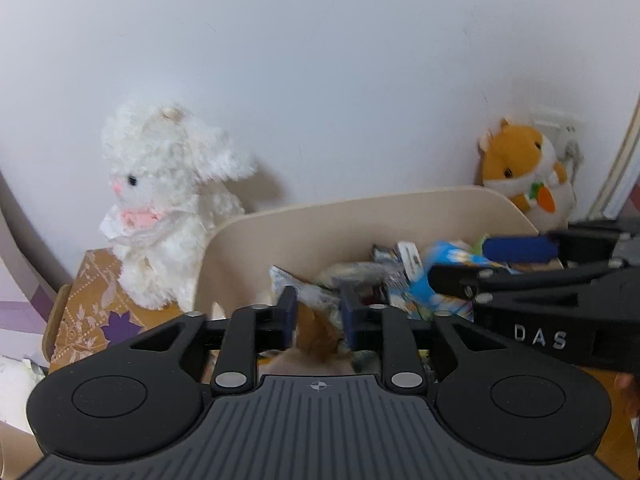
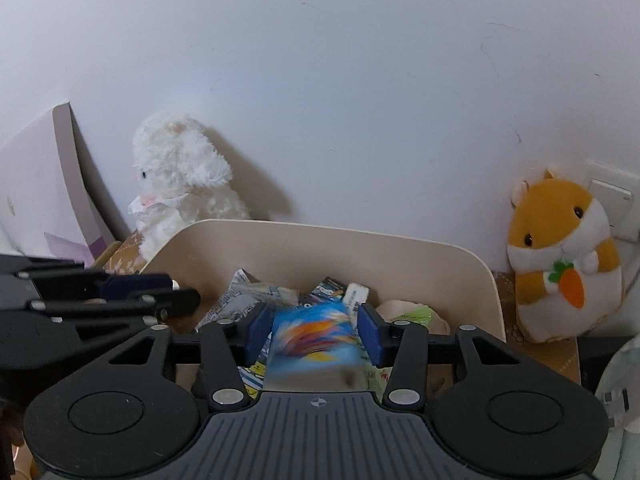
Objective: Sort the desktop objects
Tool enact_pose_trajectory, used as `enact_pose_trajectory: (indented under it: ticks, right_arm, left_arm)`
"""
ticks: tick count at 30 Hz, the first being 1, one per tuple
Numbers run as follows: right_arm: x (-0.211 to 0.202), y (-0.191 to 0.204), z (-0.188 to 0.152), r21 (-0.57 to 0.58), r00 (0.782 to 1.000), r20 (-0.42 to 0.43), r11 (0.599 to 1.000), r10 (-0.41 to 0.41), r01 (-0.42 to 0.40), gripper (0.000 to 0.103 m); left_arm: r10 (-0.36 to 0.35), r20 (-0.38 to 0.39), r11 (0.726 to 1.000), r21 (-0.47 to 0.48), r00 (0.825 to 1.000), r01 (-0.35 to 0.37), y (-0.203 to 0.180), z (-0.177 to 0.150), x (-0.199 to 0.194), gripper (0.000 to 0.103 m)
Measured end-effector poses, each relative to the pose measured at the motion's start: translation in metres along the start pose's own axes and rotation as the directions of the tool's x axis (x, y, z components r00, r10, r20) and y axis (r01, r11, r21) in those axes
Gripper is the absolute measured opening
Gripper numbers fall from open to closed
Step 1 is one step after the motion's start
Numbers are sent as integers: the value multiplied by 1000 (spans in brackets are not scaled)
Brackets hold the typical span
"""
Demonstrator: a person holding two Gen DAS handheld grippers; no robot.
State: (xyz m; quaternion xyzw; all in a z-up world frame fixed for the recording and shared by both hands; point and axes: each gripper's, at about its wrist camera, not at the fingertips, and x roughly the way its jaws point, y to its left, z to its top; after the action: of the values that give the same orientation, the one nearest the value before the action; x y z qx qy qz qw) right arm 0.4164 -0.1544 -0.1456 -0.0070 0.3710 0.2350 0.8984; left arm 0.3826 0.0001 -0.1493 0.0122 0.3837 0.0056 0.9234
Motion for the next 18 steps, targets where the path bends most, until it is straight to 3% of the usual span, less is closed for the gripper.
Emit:
enact_pose_trajectory:
  ticks: [1, 3, 6, 9, 18]
  right_arm:
    - [-2, -1, 0, 1, 1000, -1, 1000, -14, 14, 63]
    - [-8, -7, -1, 19, 1000, 2, 1000, -24, 24, 71]
    - [-21, -15, -1, 51, 999, 9, 998, -38, 38, 79]
    - [-38, -16, -2, 50, 999, 8, 998, -48, 48, 87]
    - [-105, 3, -6, 32, 994, -4, 994, -106, 106, 99]
  left_arm:
    - [4, -13, 1000, 1, 1000, -4, -1, -1, 0, 36]
    - [10, -18, 1000, -3, 1000, -10, 0, -3, -4, 54]
    - [17, -12, 1000, -24, 1000, -18, 3, -3, -14, 73]
    - [0, -13, 1000, -26, 1000, -1, 2, -2, -29, 77]
    - [-63, -30, 998, -8, 998, 63, -5, -5, -95, 78]
